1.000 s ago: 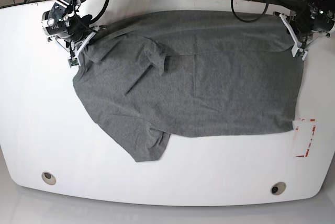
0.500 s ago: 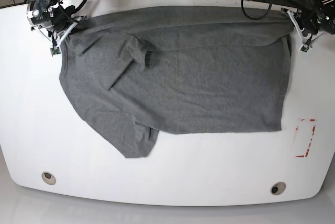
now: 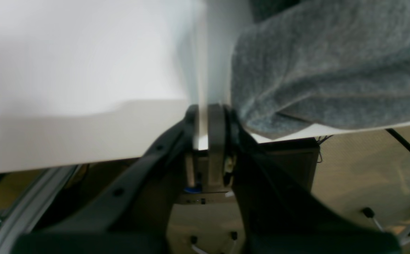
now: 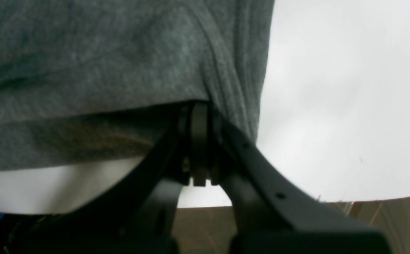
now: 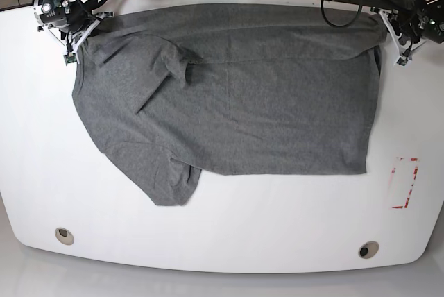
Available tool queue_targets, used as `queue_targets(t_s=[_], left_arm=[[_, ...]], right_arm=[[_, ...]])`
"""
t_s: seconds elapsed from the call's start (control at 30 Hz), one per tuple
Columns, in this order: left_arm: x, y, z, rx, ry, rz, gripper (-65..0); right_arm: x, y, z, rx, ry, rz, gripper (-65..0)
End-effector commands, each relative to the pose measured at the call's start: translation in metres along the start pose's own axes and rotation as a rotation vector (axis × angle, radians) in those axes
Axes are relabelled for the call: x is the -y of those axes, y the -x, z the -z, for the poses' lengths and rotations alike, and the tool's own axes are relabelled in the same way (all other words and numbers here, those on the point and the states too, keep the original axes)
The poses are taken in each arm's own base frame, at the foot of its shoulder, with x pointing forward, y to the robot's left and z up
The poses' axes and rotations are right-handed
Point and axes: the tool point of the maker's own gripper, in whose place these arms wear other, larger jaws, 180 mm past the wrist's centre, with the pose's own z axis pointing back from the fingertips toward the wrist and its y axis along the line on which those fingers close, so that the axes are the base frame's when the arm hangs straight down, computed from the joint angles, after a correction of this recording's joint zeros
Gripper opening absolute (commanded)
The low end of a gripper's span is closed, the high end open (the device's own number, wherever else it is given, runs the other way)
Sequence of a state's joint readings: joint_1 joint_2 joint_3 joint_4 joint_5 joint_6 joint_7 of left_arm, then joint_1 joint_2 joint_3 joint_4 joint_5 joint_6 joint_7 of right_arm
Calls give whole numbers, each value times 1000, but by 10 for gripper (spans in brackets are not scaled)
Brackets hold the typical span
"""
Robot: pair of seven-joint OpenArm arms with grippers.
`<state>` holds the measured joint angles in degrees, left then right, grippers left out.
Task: Fold the T-shirt properly
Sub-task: 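Pull the shirt edge with both grippers to straighten it, then open the left gripper and move it inward along the shirt edge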
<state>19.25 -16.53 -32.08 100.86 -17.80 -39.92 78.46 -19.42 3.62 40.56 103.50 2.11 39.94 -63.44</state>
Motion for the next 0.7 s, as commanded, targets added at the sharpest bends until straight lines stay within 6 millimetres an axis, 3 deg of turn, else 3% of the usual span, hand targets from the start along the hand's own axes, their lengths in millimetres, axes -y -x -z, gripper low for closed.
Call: queue_targets(t_s=[0.0, 0.17, 0.37, 0.57, 0.67], left_arm=[[-10, -24, -25, 87, -70, 48, -606], [-17, -53, -62, 189, -163, 100, -606], [-31, -59, -69, 204, -194, 94, -606], [-10, -71, -63, 262, -109, 76, -606], [14, -81, -57, 289, -33, 116, -606]], right_arm=[[-5, 28, 2, -119, -1, -3, -637], [-6, 27, 3, -118, -4, -2, -637], [-7, 23, 4, -109, -8, 2, -637], [-7, 22, 4, -105, -5, 1, -637], [-7, 23, 4, -107, -7, 2, -637]])
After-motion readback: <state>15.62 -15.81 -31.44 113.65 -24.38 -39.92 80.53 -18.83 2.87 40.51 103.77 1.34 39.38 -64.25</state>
